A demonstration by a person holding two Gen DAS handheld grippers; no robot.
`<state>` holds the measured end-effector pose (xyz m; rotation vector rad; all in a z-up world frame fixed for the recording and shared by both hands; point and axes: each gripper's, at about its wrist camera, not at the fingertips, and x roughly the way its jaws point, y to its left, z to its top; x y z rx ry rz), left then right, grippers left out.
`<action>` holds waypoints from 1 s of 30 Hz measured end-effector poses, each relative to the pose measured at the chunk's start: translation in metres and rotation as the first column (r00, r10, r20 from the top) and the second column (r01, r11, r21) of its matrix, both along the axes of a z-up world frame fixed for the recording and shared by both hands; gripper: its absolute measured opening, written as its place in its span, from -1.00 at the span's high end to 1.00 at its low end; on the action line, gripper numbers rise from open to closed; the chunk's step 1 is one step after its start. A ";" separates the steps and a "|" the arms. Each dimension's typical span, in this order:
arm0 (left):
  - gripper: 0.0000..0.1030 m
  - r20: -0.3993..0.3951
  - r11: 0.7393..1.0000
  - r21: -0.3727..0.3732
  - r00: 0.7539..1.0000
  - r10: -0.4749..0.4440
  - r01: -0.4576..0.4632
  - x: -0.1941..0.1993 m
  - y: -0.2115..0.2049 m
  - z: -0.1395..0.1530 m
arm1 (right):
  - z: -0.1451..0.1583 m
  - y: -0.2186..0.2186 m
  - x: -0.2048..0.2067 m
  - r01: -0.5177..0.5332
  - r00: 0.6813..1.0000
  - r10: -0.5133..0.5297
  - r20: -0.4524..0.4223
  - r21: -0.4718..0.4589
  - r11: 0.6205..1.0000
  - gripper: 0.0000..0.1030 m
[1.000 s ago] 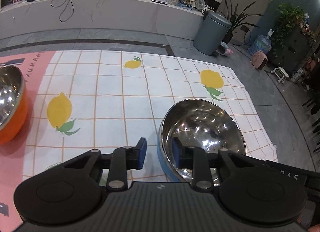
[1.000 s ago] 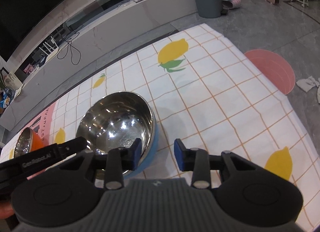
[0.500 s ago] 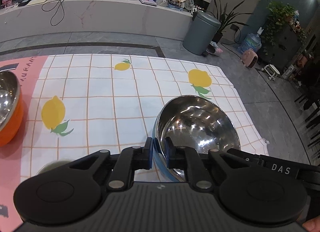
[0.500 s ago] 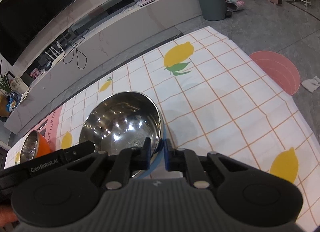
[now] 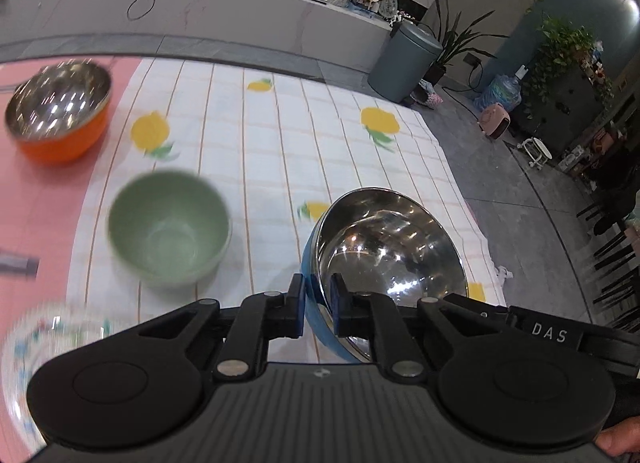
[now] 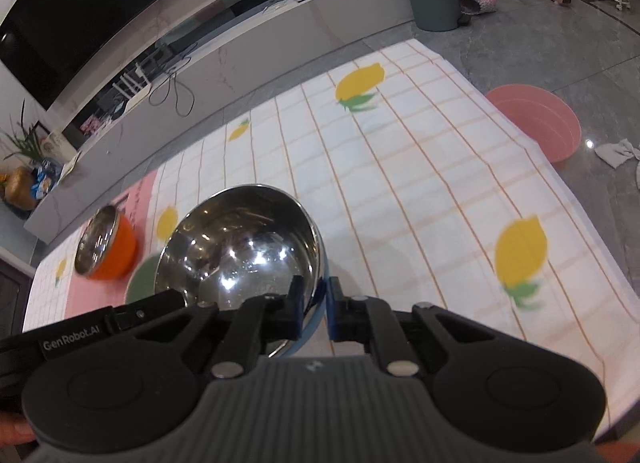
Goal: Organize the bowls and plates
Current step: 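Lift the blue steel bowl with both grippers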
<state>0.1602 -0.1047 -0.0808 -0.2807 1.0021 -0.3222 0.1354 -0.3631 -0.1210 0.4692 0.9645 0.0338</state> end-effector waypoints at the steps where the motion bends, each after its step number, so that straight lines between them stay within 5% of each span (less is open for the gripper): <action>1: 0.73 -0.003 1.000 -0.004 1.000 0.004 -0.004 -0.006 0.001 0.000 | 0.000 0.000 -0.008 -0.006 1.000 0.006 -0.004 0.002 1.000 0.83; 16: 0.73 -0.058 0.999 -0.041 0.998 0.009 -0.011 -0.075 0.002 -0.011 | 0.000 -0.001 -0.082 -0.049 0.999 0.048 -0.025 -0.028 0.998 0.86; 30: 0.72 -0.102 0.997 -0.063 0.994 0.028 -0.035 -0.080 -0.001 -0.031 | -0.016 -0.005 -0.090 -0.032 0.998 0.030 -0.054 -0.034 0.999 0.87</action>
